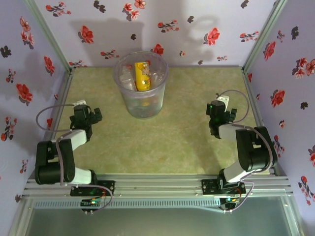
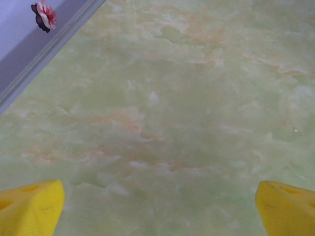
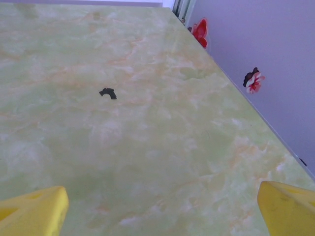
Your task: Put the plastic bottles in the bin
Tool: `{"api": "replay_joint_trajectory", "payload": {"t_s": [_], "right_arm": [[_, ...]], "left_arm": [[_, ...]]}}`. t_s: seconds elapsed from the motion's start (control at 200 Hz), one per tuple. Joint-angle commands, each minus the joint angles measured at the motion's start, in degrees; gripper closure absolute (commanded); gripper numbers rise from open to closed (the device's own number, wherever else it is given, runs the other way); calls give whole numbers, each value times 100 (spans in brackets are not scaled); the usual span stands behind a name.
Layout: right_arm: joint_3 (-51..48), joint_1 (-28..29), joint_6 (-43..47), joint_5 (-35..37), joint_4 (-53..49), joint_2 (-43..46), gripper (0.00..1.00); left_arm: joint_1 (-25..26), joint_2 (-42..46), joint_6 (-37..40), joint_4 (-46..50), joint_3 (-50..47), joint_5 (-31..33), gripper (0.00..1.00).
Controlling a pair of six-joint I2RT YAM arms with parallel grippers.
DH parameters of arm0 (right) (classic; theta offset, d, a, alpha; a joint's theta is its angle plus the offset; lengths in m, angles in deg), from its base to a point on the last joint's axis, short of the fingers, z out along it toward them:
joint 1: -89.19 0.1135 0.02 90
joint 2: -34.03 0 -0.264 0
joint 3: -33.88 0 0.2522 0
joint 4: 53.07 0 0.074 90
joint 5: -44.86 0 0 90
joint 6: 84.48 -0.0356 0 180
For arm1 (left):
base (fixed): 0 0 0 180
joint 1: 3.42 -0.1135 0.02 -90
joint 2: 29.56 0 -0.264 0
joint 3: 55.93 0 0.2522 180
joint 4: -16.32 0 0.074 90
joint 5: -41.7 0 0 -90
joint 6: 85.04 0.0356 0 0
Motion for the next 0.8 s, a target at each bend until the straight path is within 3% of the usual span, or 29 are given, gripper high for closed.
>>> {"api": "replay_joint_trajectory", "payload": {"t_s": [0.0, 0.135, 0.23, 0.35, 0.38, 0.455, 0.515, 0.59, 0.795], "right_arm": [[-399, -84, 37, -127, 954, 63, 1], [-881, -102, 73, -334, 1678, 235, 1], [-1050, -168, 32, -486, 1978, 242, 1], [-1213, -435, -123, -924, 2538, -192, 1], [-1223, -436, -30, -939, 2998, -355, 1], [-1024, -459, -255, -971, 1938, 7, 1], [-1072, -483, -191, -922, 2496, -247, 1], [-1007, -504, -284, -921, 2059, -73, 1], [-1044, -515, -256, -914, 2246, -143, 1]], "left_arm": [[21, -192, 273, -1178, -97, 202, 0], [223, -432, 545, -1201, 62, 227, 0], [582, -537, 1057, -2010, -262, 343, 0], [477, -850, 983, -3245, -778, 376, 0], [504, -732, 963, -2858, -725, 390, 0], [495, -790, 961, -3053, -745, 384, 0], [490, -757, 960, -2987, -728, 375, 0], [495, -756, 966, -2967, -724, 375, 0], [487, -764, 960, -2972, -726, 373, 0]]}}
